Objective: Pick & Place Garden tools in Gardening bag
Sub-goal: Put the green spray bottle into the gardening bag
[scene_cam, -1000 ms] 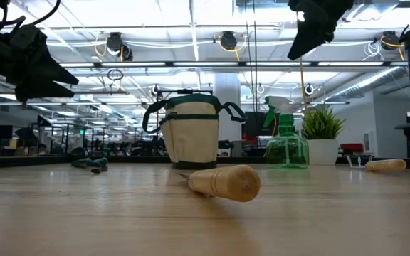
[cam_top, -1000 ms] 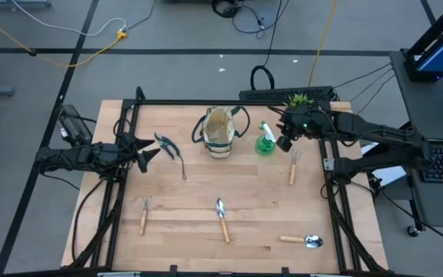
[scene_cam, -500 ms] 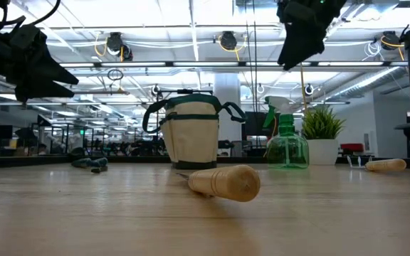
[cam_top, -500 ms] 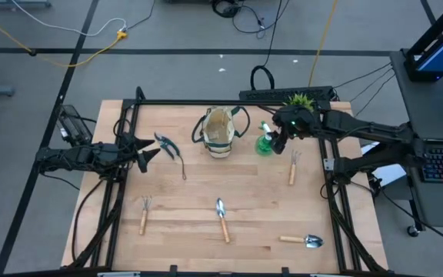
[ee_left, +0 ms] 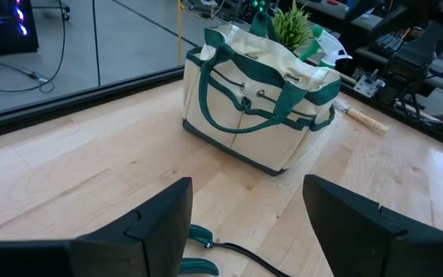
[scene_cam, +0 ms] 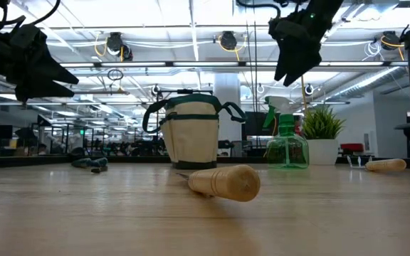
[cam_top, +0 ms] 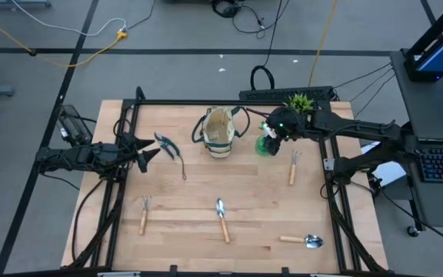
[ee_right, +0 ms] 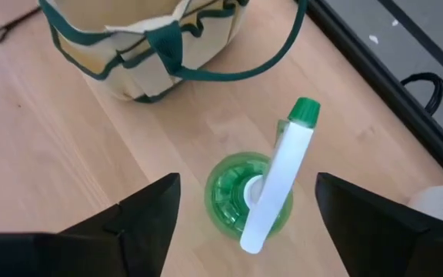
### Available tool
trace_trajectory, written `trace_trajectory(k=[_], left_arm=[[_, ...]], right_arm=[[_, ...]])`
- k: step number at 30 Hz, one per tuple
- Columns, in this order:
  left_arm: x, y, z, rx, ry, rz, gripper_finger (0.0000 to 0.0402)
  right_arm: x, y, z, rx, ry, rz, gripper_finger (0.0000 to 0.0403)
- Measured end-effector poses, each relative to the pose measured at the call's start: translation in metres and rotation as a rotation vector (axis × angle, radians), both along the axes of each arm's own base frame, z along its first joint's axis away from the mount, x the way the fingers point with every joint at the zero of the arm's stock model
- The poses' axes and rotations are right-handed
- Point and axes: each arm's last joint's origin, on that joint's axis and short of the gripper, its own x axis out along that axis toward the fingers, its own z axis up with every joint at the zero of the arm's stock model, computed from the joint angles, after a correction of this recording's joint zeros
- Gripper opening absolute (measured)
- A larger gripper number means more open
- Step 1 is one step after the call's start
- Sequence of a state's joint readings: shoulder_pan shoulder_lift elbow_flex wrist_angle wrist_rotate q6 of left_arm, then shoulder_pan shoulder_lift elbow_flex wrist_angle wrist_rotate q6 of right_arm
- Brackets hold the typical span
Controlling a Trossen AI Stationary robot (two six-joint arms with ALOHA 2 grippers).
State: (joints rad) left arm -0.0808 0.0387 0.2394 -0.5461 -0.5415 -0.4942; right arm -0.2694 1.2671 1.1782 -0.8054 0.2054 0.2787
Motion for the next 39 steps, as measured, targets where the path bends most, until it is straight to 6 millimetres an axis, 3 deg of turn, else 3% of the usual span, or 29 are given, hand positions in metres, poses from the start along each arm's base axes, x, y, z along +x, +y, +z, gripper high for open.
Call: trace_trajectory(k=[8,23,29,39], left_arm=[[0.0,0.0,0.0,0.0,0.0,0.0,0.0253],[0.0,0.0,0.0,0.0,0.0,0.0,0.0253],[0.0,0.0,0.0,0.0,0.0,0.0,0.0253],[0.0,0.0,0.0,0.0,0.0,0.0,0.0253]], right_arm=[[0.011,-0.004,-0.018,0.002,0.089,-0.011,0.0298],[0.006,-0.016,-0.045,0.011,0.131,-0.159,0.029],[0.008,-0.017,-0.043,0.008,0.092,-0.173,0.0239],[0.01,-0.018,-0.042,-0.004,0.056,-0.22,0.0107]])
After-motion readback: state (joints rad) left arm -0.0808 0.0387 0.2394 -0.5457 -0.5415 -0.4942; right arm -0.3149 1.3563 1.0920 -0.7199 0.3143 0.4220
